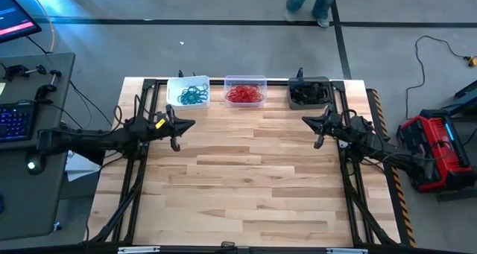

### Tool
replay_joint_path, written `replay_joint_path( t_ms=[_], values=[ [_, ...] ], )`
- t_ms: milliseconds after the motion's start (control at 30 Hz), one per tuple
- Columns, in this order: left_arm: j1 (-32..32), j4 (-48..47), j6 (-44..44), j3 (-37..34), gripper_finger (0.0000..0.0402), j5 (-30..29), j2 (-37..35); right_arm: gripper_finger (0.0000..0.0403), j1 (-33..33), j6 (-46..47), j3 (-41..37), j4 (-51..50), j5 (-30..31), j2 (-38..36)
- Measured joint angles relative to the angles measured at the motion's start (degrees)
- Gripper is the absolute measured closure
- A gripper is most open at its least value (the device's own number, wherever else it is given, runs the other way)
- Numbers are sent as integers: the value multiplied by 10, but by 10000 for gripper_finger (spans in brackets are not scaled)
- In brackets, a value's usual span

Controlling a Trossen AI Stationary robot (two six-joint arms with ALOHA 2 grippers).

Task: Sort rubber bands into baskets
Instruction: Return to Home Position

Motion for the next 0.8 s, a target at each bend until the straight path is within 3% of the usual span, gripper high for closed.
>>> replay_joint_path(
  t_ms=[467, 700, 800],
  values=[
    [1, -155, -6, 1, 402, -43, -156, 403, 0, 10, 0, 0, 15, 0],
    [2, -266, 15, 1, 402, -72, -302, 403, 0, -5, 0, 2, 37, 0],
    [2, -288, 19, 1, 402, -92, -300, 403, -1, -7, 0, 2, 39, 0]
  ],
)
